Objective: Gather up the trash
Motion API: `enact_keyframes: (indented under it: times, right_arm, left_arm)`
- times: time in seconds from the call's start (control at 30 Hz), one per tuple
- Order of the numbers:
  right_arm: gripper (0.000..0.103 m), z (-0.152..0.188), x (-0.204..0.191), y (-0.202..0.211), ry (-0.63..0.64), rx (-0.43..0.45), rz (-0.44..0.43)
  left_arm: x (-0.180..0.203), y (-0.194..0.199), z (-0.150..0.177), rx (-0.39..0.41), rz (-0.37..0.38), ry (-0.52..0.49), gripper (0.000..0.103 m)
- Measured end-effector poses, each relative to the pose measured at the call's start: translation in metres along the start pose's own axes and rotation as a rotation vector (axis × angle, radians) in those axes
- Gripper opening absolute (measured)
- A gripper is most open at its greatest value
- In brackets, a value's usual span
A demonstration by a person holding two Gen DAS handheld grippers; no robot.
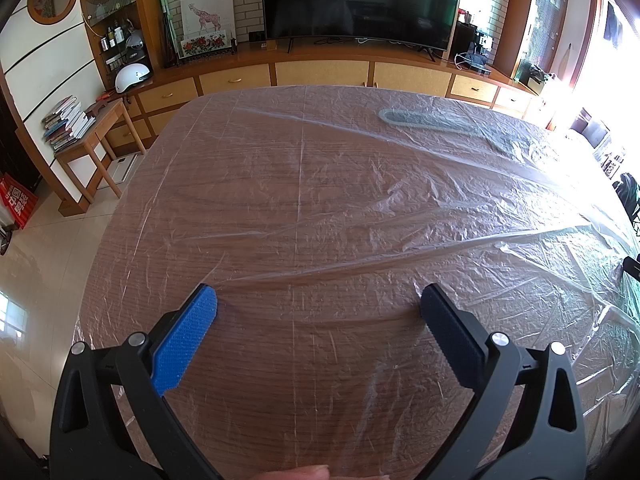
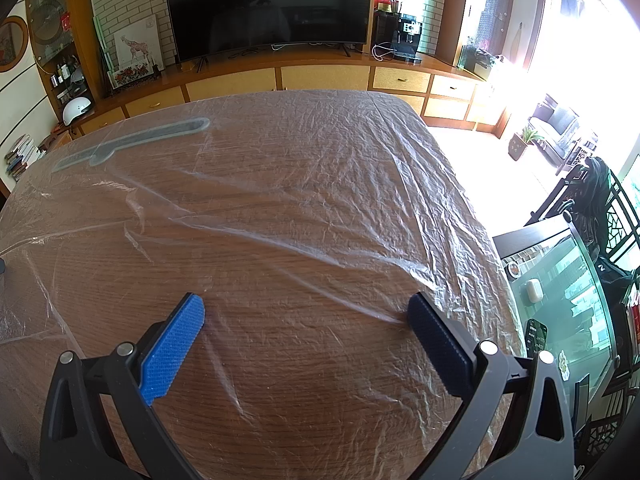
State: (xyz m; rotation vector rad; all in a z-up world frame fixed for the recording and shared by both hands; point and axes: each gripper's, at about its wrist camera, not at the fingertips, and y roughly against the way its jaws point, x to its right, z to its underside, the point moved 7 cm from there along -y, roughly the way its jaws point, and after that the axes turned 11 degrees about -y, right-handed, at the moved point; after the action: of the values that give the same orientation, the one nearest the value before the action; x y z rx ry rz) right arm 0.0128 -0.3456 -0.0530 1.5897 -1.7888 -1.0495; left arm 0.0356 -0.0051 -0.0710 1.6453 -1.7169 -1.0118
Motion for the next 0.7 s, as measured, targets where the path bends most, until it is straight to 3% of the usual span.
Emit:
enact_keyframes:
  times: [0.7]
  right_arm:
    - [0.099, 0.0001, 0.0000, 0.0002, 0.000, 0.000, 0.000]
  left_arm:
    - [0.0007, 0.0002, -0.0001, 0.000, 0.000, 0.000, 0.102]
